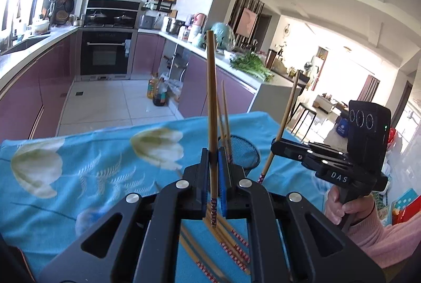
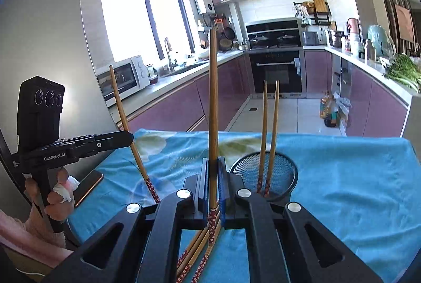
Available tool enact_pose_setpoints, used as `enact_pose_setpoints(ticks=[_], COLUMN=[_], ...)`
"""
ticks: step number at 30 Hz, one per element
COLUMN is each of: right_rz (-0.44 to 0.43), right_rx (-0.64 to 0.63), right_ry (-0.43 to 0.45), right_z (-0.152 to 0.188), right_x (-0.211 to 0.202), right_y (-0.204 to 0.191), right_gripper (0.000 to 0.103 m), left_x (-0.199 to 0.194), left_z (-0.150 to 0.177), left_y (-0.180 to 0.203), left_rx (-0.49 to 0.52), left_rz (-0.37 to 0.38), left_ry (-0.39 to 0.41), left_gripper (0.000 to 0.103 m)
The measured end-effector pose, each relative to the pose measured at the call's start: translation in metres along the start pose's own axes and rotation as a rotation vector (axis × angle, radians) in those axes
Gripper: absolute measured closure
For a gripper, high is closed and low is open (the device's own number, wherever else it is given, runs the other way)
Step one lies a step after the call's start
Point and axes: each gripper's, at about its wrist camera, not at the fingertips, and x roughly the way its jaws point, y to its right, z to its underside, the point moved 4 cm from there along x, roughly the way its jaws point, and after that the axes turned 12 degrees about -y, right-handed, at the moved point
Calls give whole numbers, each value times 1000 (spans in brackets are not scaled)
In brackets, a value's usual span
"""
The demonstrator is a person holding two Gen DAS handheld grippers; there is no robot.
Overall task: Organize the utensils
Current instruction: 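Raise the left gripper's chopstick upright while the right gripper lowers its chopstick into the cup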
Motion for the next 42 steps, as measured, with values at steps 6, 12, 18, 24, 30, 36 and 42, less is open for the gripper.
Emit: enact_pose_setpoints(ticks=[6, 12, 18, 24, 30, 36, 42], right_rz=[32, 72, 109, 140, 152, 154, 157], right_rx=[-23, -41, -27, -19, 5, 12, 43], right_ry=[72, 140, 125, 44, -56, -133, -176], right_z=[-22, -46, -54, -45, -30, -21, -16], right_x=[-16, -28, -13, 15, 38, 53, 69], right_y=[4, 16, 34, 45, 53, 57, 65], right_gripper=[98, 98, 98, 98, 98, 98, 97], left_x=[1, 8, 32, 70, 97, 116, 136], left_z=[-34, -63, -79, -70, -55, -48, -48], left_y=[21, 43, 57, 62, 63, 44, 32], left_rx=[38, 81, 108, 129, 159, 157, 127], left_rz=[25, 31, 9, -14, -21, -28, -30], left_ry=[54, 96, 63, -38, -132, -183, -221], left_gripper=[95, 95, 95, 95, 95, 95, 95])
